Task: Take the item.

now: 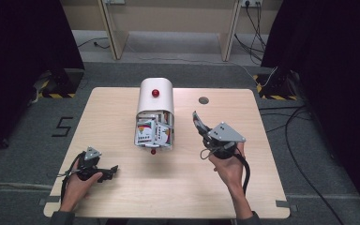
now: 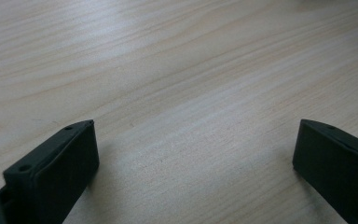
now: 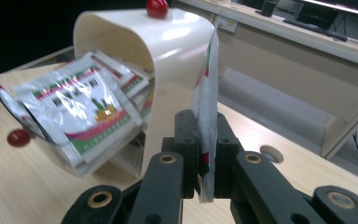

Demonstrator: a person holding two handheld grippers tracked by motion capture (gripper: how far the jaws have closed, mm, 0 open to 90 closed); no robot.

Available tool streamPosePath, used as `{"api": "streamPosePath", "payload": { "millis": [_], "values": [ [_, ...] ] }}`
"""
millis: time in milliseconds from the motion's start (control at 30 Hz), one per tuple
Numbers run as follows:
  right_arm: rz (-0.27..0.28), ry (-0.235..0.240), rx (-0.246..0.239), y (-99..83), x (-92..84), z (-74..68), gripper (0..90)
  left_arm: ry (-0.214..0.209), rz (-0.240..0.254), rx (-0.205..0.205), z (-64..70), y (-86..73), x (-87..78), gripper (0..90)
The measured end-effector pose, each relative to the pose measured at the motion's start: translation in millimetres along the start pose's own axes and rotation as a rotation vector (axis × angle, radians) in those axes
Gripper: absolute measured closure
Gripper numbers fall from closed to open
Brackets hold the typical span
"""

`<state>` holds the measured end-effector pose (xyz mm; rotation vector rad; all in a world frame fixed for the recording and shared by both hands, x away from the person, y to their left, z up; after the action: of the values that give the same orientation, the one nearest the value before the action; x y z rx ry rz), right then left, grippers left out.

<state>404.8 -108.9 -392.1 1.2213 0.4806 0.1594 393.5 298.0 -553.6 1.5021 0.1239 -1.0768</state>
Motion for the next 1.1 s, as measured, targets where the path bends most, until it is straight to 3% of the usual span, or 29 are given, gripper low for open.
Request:
{"api": "streamPosePath", "payload": {
  "millis": [300,400,500,1100],
  "values": [
    [-0.031,-0.023,0.043,-29.0,2.1,8.6,85.2,0.0,0.0,0.0,0.0,0.0,0.0,0.0],
    [-0.05,-0.019,0.036,-35.1,5.9,6.2,85.2,0.0,0.001,-0.001,0.1,0.0,0.1,0.0],
    [-0.066,-0.023,0.014,-39.1,7.6,2.4,85.2,0.0,0.0,0.0,0.0,0.0,0.0,0.0],
    [-0.124,-0.053,0.043,-61.5,18.7,18.4,85.2,0.0,0.001,-0.001,0.1,0.0,0.1,0.0]
  ]
}}
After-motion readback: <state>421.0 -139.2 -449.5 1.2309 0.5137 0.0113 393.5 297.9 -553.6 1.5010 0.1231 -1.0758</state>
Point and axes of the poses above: each handheld gripper's, and its own axes: x roughly forward along the jaws, y roughly out of its top, z roughly to its right, the point moved 4 cm from there along x, roughly forward along the jaws, and after that the axes turned 11 degrees about -y, right-handed, at the moved point
